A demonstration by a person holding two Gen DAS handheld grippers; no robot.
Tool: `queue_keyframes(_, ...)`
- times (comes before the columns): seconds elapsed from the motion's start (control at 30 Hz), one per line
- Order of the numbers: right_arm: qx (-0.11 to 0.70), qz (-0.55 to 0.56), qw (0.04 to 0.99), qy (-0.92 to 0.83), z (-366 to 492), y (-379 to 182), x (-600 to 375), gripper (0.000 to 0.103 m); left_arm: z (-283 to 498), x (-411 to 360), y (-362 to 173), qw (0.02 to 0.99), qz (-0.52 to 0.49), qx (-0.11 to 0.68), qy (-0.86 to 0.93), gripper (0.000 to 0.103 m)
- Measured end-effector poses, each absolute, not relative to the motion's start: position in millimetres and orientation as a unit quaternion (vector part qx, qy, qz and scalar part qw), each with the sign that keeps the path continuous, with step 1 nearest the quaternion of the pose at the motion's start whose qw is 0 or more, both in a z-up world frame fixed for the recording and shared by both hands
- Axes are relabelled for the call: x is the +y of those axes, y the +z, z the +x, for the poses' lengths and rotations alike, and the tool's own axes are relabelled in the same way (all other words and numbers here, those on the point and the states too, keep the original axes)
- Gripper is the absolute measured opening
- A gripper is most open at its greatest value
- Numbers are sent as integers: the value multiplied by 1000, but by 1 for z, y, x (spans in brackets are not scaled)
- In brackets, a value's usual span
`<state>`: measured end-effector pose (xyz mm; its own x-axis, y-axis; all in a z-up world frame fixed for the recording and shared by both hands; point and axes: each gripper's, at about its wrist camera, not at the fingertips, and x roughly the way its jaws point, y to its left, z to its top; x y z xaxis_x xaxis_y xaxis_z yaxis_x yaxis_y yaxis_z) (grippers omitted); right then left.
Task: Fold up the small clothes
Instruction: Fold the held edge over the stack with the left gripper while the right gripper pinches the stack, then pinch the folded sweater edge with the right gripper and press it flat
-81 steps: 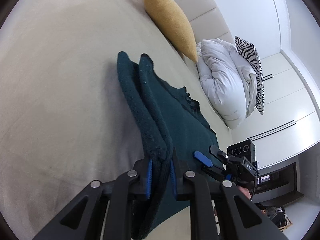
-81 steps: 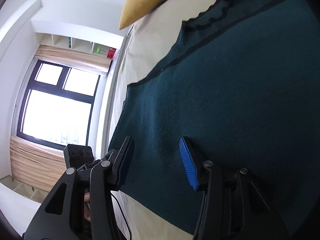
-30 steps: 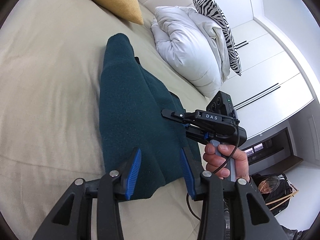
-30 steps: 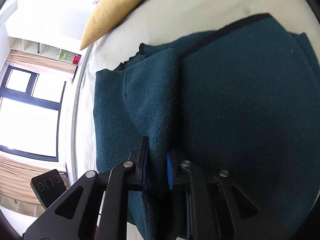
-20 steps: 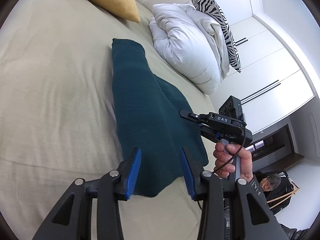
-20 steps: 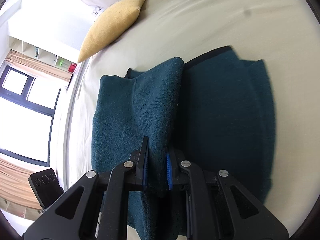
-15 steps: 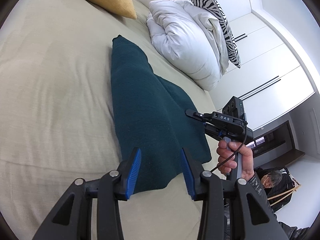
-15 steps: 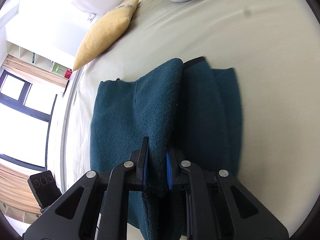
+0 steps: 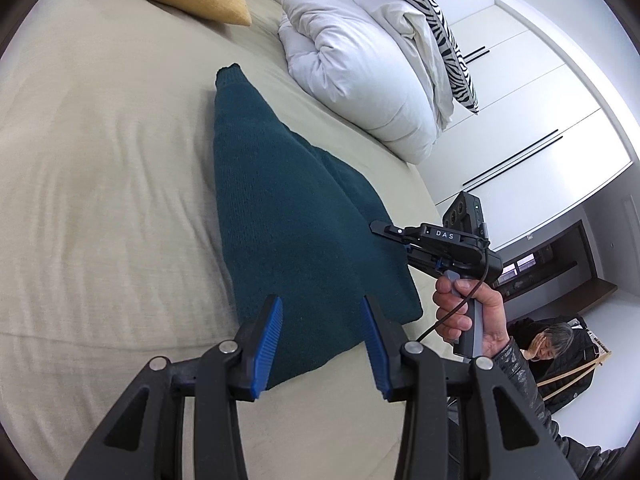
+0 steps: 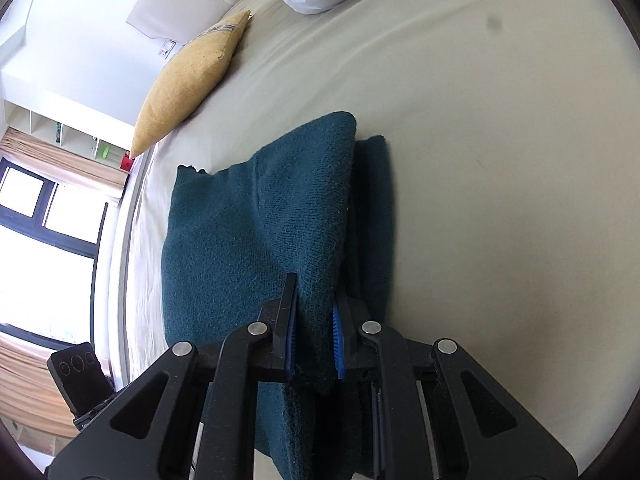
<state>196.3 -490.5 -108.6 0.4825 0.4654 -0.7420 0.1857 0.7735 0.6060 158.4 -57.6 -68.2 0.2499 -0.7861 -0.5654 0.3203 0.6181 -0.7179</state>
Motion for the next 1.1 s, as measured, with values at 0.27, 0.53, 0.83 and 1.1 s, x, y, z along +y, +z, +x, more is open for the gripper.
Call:
queue_keyframes(0.27,502,351,784,98,195,-139,-505,12,160,-76,-71,754,-220,498,-368,42)
queue_keyframes(0.53,483,369,788,99,164,-128,-517,18,160,-90,-75,758,-200,501,-366,46)
queue_keyframes(0.83,500,302,805,101,110,-108,-483,18,165,-113,-80,767,-163,503,-363,46)
queue_keyframes(1.1,499,354,784,101,83,-150,-494,3,168,-114,-93,764,-161,516,-351,46)
